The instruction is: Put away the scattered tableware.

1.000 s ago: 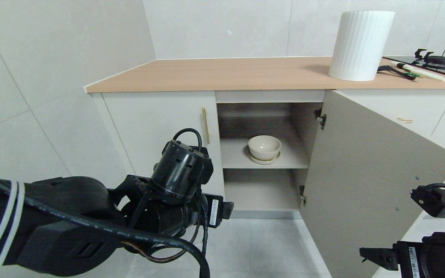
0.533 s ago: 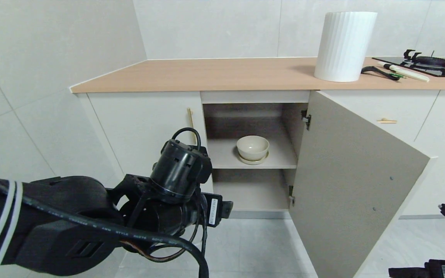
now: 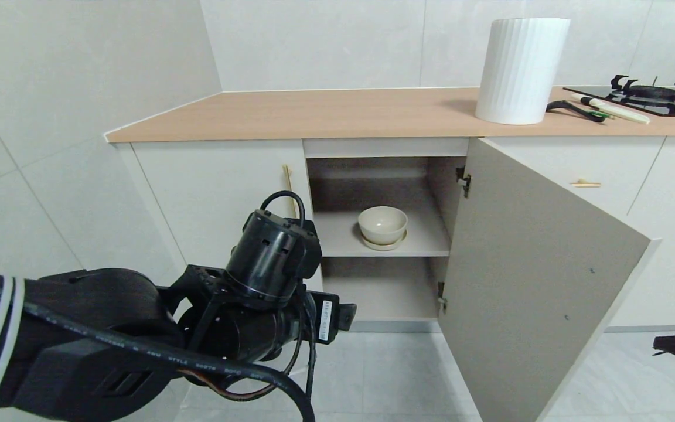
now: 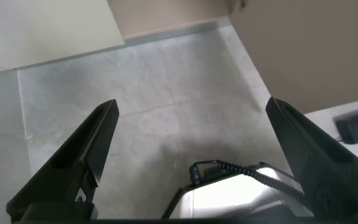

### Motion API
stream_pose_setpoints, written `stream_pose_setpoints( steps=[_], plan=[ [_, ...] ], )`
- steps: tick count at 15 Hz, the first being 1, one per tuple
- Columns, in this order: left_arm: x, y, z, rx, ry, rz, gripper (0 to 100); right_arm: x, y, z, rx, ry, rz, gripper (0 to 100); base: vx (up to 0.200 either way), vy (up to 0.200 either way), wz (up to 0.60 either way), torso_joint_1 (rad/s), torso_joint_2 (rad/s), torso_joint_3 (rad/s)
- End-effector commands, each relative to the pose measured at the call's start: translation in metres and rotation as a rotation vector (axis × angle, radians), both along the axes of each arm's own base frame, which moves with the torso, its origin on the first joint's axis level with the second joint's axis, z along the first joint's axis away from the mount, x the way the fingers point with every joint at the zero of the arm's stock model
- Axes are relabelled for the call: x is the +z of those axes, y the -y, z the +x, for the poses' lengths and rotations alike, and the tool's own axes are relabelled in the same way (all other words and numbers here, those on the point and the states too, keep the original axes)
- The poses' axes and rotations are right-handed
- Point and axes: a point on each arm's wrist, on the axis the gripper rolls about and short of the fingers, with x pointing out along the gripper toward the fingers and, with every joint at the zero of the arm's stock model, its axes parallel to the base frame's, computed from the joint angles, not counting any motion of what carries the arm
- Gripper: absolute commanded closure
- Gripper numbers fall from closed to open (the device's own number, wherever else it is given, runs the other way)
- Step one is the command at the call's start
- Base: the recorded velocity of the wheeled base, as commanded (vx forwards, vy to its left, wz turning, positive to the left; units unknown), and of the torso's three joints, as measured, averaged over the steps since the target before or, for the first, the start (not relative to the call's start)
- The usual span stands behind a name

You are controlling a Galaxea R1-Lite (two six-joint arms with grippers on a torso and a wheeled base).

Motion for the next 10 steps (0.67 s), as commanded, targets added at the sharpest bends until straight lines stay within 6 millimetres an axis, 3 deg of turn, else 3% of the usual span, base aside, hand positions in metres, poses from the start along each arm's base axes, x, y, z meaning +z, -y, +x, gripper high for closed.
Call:
stream_pose_setpoints(
  steps=[1,2,5,10],
  plan=[
    [0.0,0.0,0.0,0.002,0.001,0.0,0,-0.002,0.005,0.015,-0.059,-0.002,-0.023,0,0.0,0.0,0.0,0.0,0.0,0.0],
    [0.001,0.0,0.0,-0.001,0.001,-0.002,0,-0.003,0.007,0.023,-0.078,-0.001,-0.027,0,0.0,0.0,0.0,0.0,0.0,0.0],
    [0.007,-0.003,-0.002,0.003,0.016,-0.022,0,-0.018,0.021,0.071,-0.148,0.0,-0.056,0,0.0,0.0,0.0,0.0,0.0,0.0],
    [0.015,-0.006,-0.003,0.012,0.043,-0.052,0,-0.033,0.027,0.116,-0.162,-0.028,-0.034,0,0.0,0.0,0.0,0.0,0.0,0.0]
  ],
)
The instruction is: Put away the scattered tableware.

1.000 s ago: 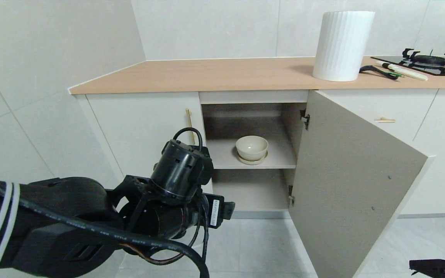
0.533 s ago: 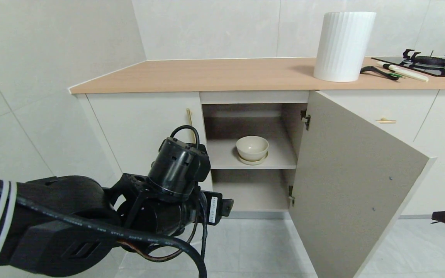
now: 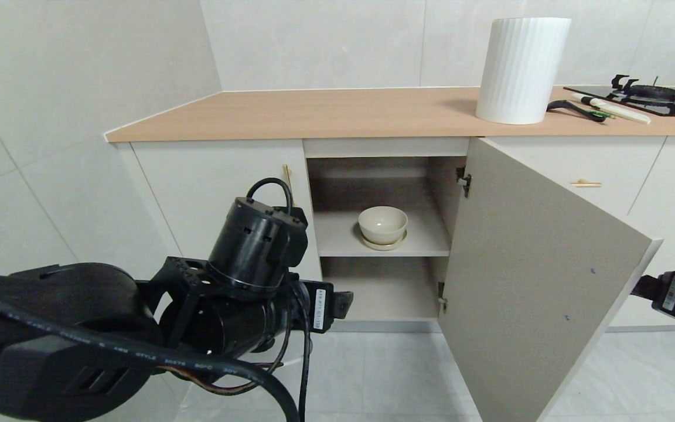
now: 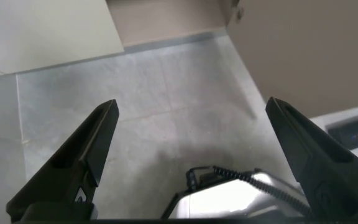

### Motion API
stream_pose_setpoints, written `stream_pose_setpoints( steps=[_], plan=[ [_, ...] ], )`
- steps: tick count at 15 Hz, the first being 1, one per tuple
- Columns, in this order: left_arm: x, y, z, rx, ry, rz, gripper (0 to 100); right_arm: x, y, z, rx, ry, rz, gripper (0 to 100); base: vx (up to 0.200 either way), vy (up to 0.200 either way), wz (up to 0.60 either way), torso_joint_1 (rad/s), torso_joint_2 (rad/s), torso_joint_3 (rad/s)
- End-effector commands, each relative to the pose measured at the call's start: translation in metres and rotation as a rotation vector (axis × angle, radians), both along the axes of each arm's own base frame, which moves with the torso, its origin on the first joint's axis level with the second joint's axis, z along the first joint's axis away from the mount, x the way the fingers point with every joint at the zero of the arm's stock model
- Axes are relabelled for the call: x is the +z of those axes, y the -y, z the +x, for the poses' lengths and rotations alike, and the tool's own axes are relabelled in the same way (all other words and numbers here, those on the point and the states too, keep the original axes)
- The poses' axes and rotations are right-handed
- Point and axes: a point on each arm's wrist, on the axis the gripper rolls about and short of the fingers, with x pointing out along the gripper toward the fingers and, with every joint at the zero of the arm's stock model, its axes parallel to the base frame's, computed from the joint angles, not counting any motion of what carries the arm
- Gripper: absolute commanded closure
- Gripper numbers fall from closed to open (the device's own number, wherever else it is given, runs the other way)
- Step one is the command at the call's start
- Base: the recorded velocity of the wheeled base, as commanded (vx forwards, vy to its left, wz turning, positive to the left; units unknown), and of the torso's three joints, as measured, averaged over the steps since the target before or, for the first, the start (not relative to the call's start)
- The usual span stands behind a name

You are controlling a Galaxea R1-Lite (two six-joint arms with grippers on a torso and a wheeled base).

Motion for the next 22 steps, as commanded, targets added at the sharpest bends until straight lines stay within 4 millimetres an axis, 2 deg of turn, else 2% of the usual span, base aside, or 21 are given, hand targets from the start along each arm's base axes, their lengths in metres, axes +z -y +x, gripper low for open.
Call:
stream_pose_setpoints(
  steps=[1,4,7,11,14,19,20,22],
  plan=[
    [0.003,-0.002,0.001,0.008,0.014,-0.013,0,-0.014,0.004,0.027,-0.012,-0.064,0.009,0,0.0,0.0,0.0,0.0,0.0,0.0],
    [0.007,-0.006,0.002,0.021,0.026,-0.026,0,-0.008,0.002,0.03,0.043,-0.037,0.055,0,0.0,0.0,0.0,0.0,0.0,0.0],
    [0.009,-0.009,0.003,0.031,0.033,-0.032,0,-0.005,-0.012,0.029,0.131,-0.028,0.087,0,0.0,0.0,0.0,0.0,0.0,0.0],
    [0.014,-0.014,0.005,0.061,0.039,-0.058,0,0.0,-0.048,0.027,0.282,-0.014,0.091,0,0.0,0.0,0.0,0.0,0.0,0.0],
    [0.019,-0.026,0.009,0.111,0.057,-0.064,0,0.007,-0.078,0.031,0.395,0.007,0.095,0,0.0,0.0,0.0,0.0,0.0,0.0],
    [0.036,-0.061,0.009,0.213,0.107,-0.098,0,0.006,-0.115,0.07,0.531,-0.002,0.146,0,0.0,0.0,0.0,0.0,0.0,0.0],
    [0.039,-0.07,0.008,0.239,0.116,-0.102,0,0.005,-0.125,0.083,0.563,-0.001,0.161,0,0.0,0.0,0.0,0.0,0.0,0.0],
    [0.032,-0.076,0.007,0.253,0.099,-0.079,0,0.003,-0.142,0.1,0.603,0.004,0.17,0,0.0,0.0,0.0,0.0,0.0,0.0]
  ],
)
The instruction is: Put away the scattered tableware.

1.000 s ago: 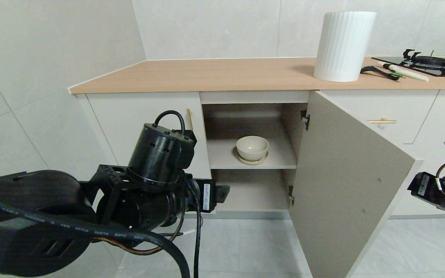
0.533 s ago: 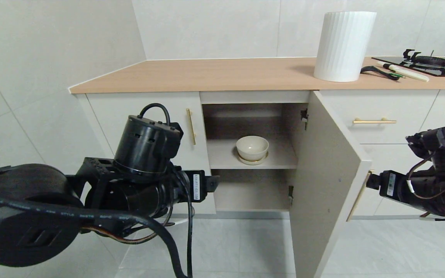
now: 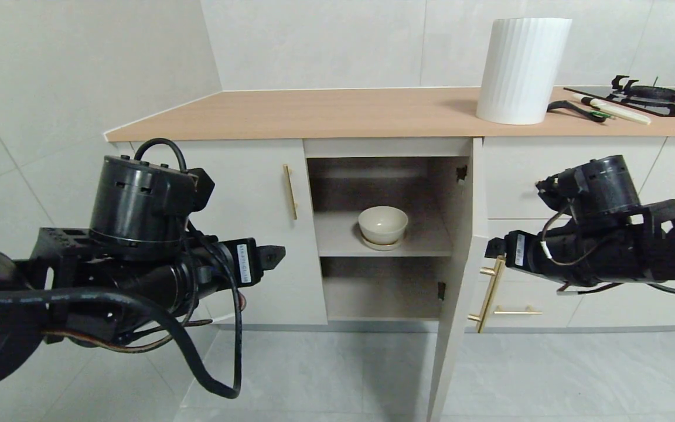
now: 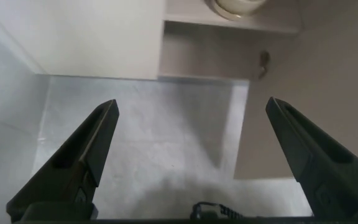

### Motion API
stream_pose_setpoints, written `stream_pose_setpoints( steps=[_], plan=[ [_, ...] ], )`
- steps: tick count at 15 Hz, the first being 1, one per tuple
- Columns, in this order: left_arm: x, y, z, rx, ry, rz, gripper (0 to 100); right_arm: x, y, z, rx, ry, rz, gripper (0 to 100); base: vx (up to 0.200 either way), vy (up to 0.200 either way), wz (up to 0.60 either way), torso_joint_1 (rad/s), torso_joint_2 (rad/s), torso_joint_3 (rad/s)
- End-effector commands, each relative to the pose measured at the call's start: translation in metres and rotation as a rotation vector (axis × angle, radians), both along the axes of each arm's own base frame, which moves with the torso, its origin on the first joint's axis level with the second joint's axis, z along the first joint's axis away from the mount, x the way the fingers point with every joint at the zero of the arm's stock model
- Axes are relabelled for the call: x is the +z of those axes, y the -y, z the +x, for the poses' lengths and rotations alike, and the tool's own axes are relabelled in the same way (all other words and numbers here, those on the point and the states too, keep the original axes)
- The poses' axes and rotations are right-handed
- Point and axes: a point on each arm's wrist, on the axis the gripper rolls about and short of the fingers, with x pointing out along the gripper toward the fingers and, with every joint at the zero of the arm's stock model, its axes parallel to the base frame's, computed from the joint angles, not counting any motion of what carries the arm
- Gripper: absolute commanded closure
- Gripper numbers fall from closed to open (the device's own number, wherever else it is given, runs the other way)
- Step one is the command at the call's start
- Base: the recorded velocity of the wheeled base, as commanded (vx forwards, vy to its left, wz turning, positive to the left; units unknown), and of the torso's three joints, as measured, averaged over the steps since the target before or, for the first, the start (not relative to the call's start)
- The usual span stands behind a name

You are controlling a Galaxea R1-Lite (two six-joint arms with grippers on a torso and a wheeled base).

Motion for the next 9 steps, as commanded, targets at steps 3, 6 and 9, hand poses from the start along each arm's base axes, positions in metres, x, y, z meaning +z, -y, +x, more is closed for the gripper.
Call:
stream_pose_setpoints(
  steps=[3,6,9],
  plan=[
    [0.0,-0.009,-0.005,0.018,0.001,0.003,0,-0.014,-0.036,0.048,0.053,-0.025,-0.012,0,0.0,0.0,0.0,0.0,0.0,0.0],
    [-0.006,-0.01,-0.008,0.008,-0.015,0.035,0,-0.019,-0.044,0.066,0.05,-0.037,-0.011,0,0.0,0.0,0.0,0.0,0.0,0.0],
    [-0.009,-0.011,-0.009,0.0,-0.023,0.053,0,-0.037,-0.051,0.076,0.056,-0.069,-0.021,0,0.0,0.0,0.0,0.0,0.0,0.0]
  ],
)
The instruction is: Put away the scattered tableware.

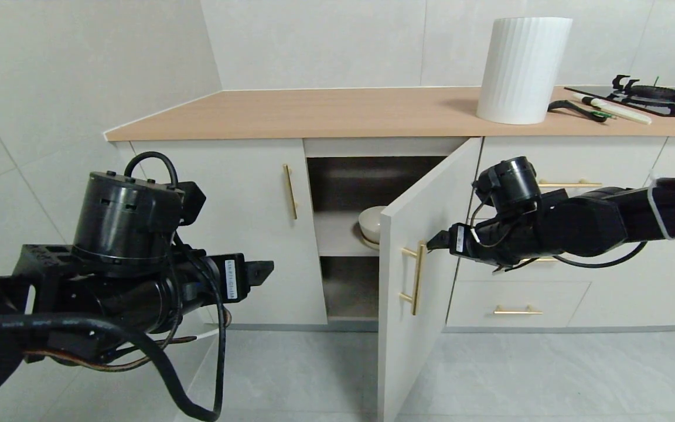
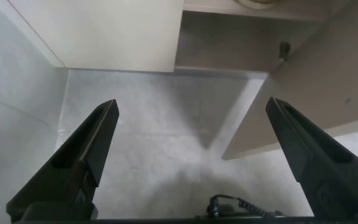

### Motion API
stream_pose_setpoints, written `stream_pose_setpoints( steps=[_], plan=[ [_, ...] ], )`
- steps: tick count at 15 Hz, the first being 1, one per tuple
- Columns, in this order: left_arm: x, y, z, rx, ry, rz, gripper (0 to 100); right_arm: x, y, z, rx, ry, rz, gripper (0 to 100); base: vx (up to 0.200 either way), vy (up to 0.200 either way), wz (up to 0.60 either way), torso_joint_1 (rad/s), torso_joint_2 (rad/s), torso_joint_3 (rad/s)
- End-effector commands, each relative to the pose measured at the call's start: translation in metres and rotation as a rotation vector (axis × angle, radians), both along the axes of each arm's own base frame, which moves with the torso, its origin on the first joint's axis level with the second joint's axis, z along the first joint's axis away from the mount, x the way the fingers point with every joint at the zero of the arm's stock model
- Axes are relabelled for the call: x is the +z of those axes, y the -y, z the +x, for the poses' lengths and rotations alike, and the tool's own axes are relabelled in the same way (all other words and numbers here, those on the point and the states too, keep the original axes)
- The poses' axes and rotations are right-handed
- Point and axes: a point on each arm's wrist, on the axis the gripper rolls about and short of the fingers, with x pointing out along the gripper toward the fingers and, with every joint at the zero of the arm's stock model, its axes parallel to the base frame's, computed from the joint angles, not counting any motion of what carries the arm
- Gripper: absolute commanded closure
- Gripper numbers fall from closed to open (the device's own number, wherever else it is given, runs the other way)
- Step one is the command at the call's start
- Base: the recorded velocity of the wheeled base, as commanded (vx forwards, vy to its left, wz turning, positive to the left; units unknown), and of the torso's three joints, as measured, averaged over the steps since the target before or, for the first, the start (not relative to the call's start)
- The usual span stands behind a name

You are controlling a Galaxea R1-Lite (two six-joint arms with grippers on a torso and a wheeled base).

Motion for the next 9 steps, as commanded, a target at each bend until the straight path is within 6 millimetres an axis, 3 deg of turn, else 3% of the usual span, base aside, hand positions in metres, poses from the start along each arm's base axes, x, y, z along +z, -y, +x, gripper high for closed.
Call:
stream_pose_setpoints(
  steps=[1,3,9],
  plan=[
    [0.0,0.0,-0.001,0.003,0.0,0.004,0,-0.018,-0.006,0.01,0.0,-0.033,-0.013,0,0.0,0.0,0.0,0.0,0.0,0.0],
    [0.0,-0.001,-0.001,0.01,0.003,0.01,0,-0.019,-0.007,0.01,0.0,-0.036,-0.014,0,0.0,0.0,0.0,0.0,0.0,0.0],
    [0.009,-0.015,0.001,0.088,0.047,0.052,0,-0.021,-0.016,0.015,-0.025,0.007,0.06,0,0.2,0.0,0.0,0.005,0.0,0.002]
  ],
)
